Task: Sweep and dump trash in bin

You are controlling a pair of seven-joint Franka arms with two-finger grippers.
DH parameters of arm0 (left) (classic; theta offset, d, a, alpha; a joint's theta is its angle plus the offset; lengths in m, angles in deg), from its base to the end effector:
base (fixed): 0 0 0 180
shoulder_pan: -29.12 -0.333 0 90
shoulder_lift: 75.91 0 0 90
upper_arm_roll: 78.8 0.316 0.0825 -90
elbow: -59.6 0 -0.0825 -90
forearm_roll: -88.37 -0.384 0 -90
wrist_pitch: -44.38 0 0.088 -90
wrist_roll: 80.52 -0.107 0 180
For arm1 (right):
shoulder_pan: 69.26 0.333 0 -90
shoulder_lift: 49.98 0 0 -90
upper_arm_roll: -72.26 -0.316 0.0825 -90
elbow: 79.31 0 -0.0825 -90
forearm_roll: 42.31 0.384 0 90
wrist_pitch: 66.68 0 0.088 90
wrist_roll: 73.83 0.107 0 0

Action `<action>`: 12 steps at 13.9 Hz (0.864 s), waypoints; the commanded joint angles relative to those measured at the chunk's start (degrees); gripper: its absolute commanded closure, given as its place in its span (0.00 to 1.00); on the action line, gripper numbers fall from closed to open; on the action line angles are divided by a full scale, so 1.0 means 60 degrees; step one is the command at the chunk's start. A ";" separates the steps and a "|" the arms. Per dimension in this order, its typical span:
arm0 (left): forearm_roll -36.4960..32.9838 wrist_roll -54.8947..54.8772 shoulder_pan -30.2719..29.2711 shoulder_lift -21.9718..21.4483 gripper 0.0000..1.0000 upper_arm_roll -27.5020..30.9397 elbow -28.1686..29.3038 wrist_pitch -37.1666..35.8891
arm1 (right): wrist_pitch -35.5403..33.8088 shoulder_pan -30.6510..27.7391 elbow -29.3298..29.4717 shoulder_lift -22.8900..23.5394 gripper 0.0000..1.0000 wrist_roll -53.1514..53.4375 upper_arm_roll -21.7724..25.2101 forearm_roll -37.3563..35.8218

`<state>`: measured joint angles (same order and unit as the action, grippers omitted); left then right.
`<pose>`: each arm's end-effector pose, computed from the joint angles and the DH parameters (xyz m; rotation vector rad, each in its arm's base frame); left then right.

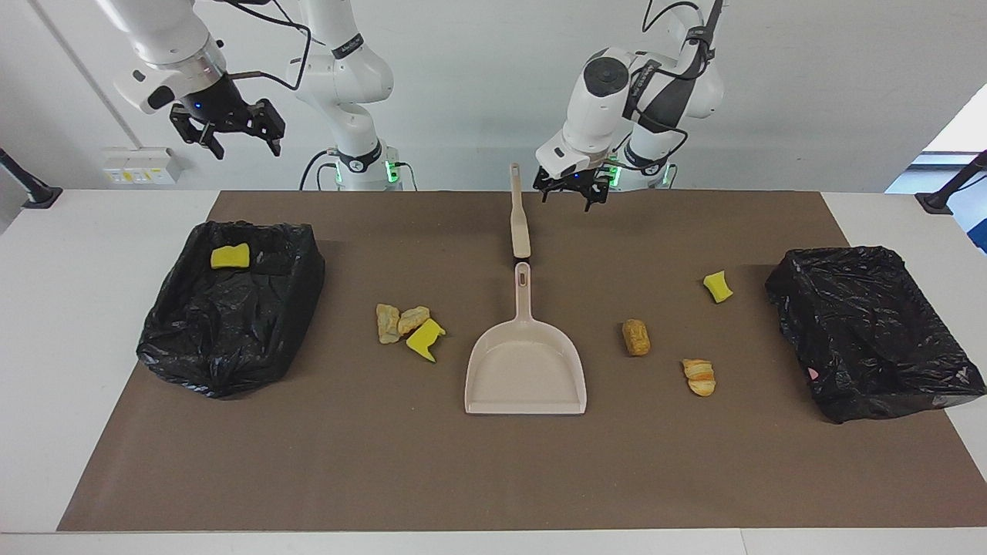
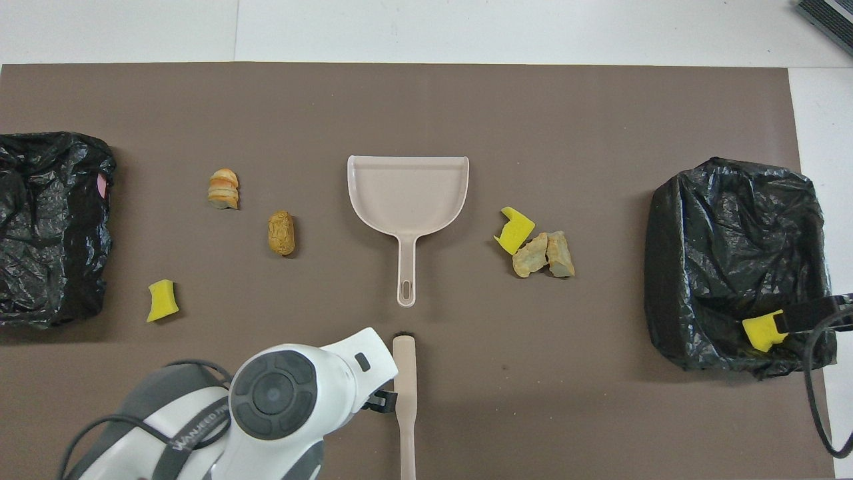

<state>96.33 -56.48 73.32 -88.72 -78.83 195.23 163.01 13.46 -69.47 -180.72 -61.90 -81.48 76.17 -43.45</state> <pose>0.3232 -0.3246 0.4079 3.0472 -0.4314 -0.1963 0.4667 -0.0395 0.6250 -3.1187 -0.0974 0.2555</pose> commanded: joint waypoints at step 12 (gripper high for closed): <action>0.0007 0.3581 0.2345 -0.0077 0.18 -0.0772 0.1917 0.2612 | 0.2155 0.1616 0.0949 0.2673 0.00 0.2710 -0.0066 0.1799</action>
<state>96.33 -36.20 86.64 -88.63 -83.94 205.33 176.78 25.24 -59.58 -176.52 -48.05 -66.36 75.69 -35.23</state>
